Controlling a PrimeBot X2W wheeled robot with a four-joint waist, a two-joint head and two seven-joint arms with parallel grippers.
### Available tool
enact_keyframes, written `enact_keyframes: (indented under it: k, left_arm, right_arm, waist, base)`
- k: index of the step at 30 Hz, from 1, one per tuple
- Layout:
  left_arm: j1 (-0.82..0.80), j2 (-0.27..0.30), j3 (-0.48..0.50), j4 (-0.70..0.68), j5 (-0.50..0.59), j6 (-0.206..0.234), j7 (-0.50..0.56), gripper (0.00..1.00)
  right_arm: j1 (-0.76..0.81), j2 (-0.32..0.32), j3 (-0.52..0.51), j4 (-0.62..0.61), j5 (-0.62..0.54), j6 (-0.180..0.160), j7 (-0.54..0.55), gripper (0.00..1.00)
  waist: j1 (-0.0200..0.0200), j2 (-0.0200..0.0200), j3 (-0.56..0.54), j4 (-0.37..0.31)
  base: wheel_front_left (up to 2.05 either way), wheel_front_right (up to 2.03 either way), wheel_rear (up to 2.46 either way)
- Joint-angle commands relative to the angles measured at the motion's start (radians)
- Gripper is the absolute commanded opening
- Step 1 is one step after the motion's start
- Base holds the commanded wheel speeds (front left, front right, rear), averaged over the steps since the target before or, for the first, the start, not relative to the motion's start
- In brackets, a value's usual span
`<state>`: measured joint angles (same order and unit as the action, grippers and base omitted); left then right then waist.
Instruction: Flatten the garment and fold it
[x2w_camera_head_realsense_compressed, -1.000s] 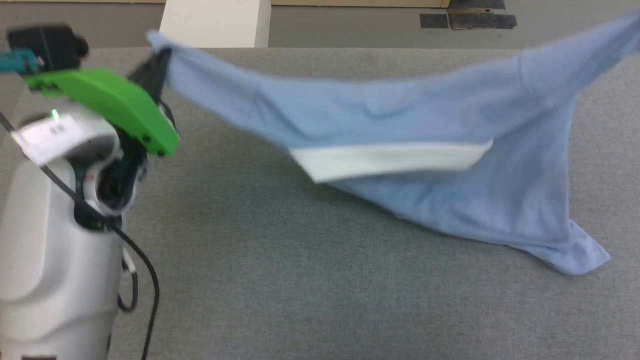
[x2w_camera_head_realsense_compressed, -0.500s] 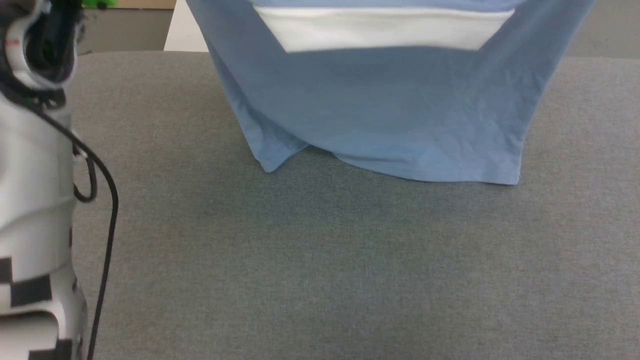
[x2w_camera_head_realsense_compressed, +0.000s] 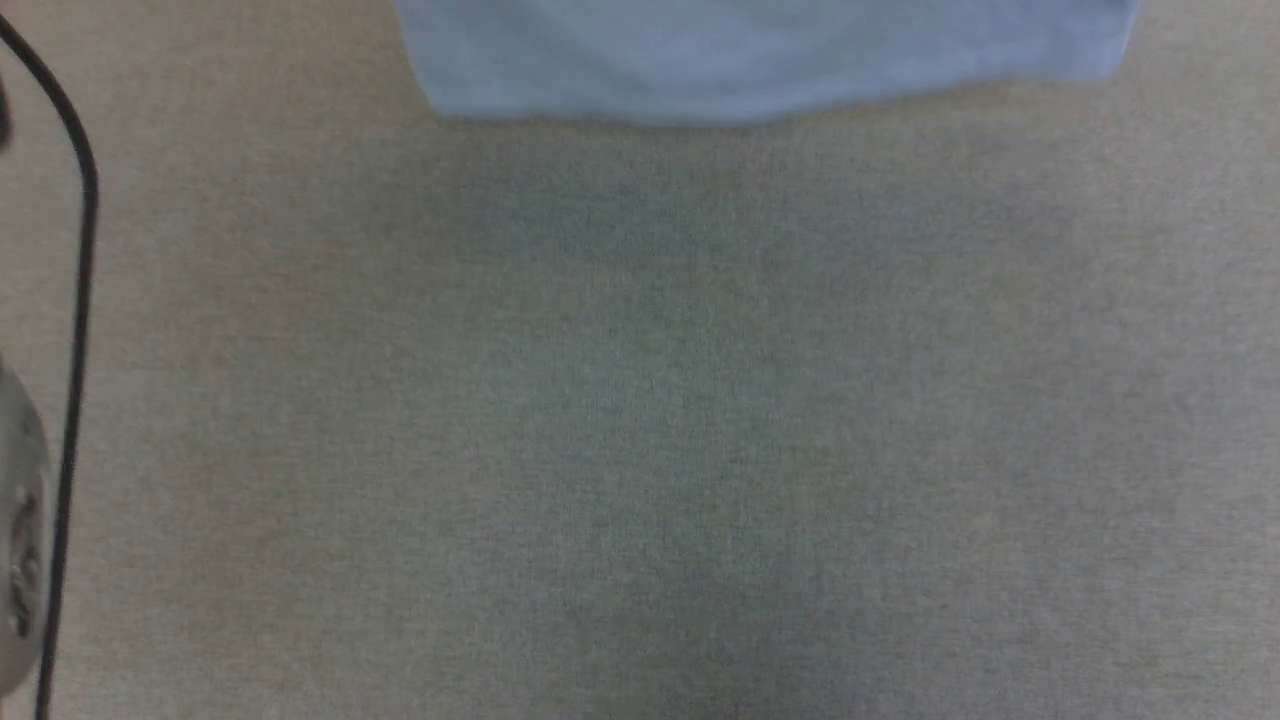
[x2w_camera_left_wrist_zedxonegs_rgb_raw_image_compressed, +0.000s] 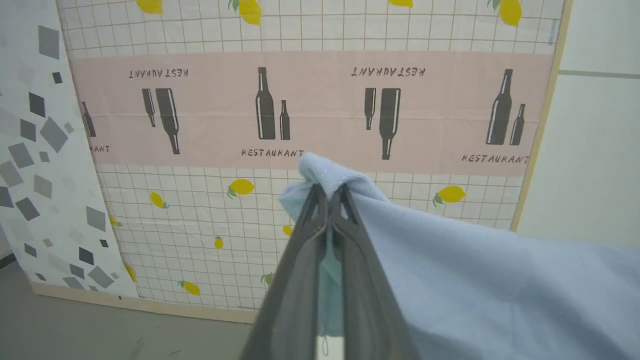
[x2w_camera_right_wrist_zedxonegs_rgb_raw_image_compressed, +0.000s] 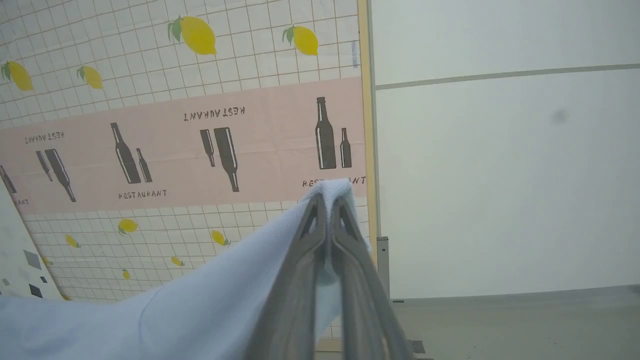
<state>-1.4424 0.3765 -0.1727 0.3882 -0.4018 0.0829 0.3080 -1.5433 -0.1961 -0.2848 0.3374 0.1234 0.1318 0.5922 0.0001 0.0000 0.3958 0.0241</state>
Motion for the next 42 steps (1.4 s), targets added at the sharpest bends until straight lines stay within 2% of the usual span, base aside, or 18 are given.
enact_keyframes:
  k: [1, 10, 20, 22, 30, 38, 42]
  left_arm:
    - [-0.043, 0.005, 0.000, 0.018, 0.011, -0.002, -0.024, 0.00]
    - [-0.157, 0.003, -0.006, 0.131, 0.033, -0.018, -0.148, 0.00]
    - [-0.095, -0.022, -0.010, 0.292, -0.005, -0.059, -0.226, 0.00]
    - [-0.002, -0.047, -0.016, 0.346, -0.036, -0.094, -0.247, 0.00]
    - [0.253, -0.119, -0.029, 0.392, -0.098, -0.144, -0.313, 0.00]
    - [0.602, -0.155, -0.044, 0.354, -0.156, -0.177, -0.357, 0.00]
    - [0.786, -0.157, -0.045, 0.305, -0.179, -0.174, -0.360, 0.00]
  right_arm:
    - [-0.038, 0.009, 0.000, 0.016, -0.019, -0.001, -0.022, 0.00]
    - [-0.150, 0.030, 0.035, 0.112, -0.036, -0.001, -0.097, 0.00]
    - [-0.053, 0.000, 0.082, 0.175, 0.044, -0.001, -0.138, 0.00]
    - [0.071, -0.016, 0.111, 0.178, 0.094, -0.001, -0.158, 0.00]
    - [0.394, -0.043, 0.166, 0.139, 0.255, -0.001, -0.208, 0.00]
    - [0.797, -0.066, 0.165, 0.071, 0.409, -0.001, -0.247, 0.00]
    - [1.003, -0.064, 0.141, 0.017, 0.448, -0.001, -0.250, 0.00]
  waist:
    - [-0.0001, 0.0000, 0.121, 0.000]
    - [-0.0001, 0.0000, 0.221, 0.003]
    - [-0.0001, 0.0000, 0.225, 0.022]
    - [-0.0001, 0.0000, 0.169, 0.032]
    - [-0.0001, 0.0000, 0.010, 0.046]
    - [-0.0001, 0.0000, -0.168, 0.057]
    - [-0.0001, 0.0000, -0.226, 0.062]
  base:
    - [0.00, 0.00, 0.00]
    - [0.00, 0.00, 0.00]
    - [0.00, 0.00, 0.00]
    - [0.00, 0.00, 0.00]
    - [0.00, 0.00, 0.00]
    - [0.00, 0.00, 0.00]
    - [0.00, 0.00, 0.00]
